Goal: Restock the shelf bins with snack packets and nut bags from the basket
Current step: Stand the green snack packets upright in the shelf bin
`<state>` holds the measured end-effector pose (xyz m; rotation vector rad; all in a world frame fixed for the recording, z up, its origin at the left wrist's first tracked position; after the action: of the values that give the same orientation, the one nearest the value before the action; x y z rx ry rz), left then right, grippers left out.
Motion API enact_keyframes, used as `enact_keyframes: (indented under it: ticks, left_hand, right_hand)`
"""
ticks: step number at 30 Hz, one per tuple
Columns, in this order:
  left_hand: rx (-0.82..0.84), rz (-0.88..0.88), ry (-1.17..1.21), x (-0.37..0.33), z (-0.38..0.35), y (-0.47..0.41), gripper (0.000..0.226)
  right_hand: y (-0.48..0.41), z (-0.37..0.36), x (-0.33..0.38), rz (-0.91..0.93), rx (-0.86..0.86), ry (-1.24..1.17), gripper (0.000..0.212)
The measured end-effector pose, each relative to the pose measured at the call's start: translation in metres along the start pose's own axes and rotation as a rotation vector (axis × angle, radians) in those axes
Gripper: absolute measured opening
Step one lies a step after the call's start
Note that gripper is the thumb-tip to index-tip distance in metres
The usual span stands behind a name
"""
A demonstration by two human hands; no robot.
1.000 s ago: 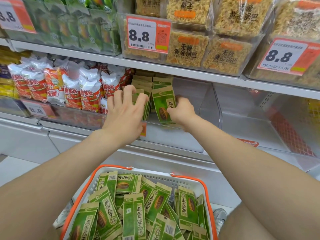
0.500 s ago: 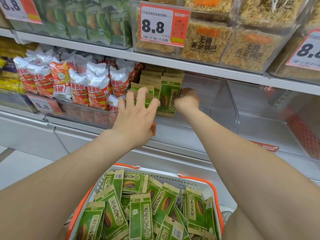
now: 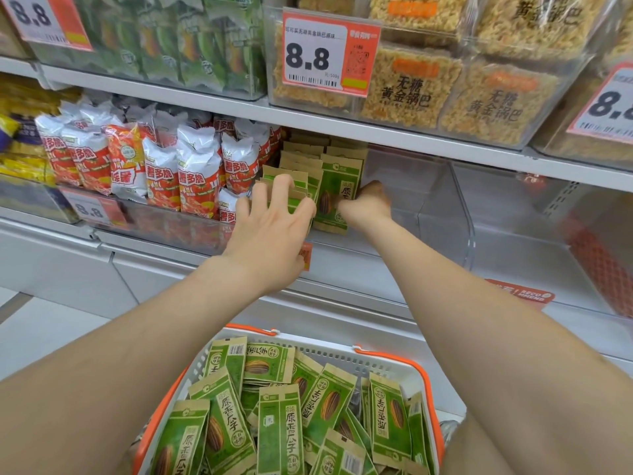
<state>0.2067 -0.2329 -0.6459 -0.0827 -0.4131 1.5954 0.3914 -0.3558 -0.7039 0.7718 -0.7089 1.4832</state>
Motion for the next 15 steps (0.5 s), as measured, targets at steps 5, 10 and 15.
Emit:
enact_keyframes:
  ticks: [5, 10, 15]
  left_hand:
    - [0.033, -0.015, -0.055, -0.001, -0.006, 0.001, 0.059]
    - [0.062, 0.009, -0.116, 0.001, -0.009, 0.001, 0.056]
    - [0.053, -0.008, -0.086, -0.004, -0.005, 0.004, 0.062]
  right_hand:
    - [0.003, -0.011, 0.008, -0.013, 0.000, -0.028, 0.100]
    - [-0.002, -0.020, 0.016, 0.080, 0.081, 0.145, 0.084]
    - [0.002, -0.029, 0.010, 0.100, 0.172, 0.270, 0.069]
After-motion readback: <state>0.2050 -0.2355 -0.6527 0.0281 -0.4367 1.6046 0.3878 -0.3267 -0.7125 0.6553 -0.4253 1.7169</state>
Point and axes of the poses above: each hand's wrist, its own y-axis away from the middle knuckle, its own z-axis out of the back of the hand, x = y × z, the point moved 10 cm from there along -y, towards the middle knuckle, and after that the axes turned 6 degrees about -y, right-handed, at the moved point
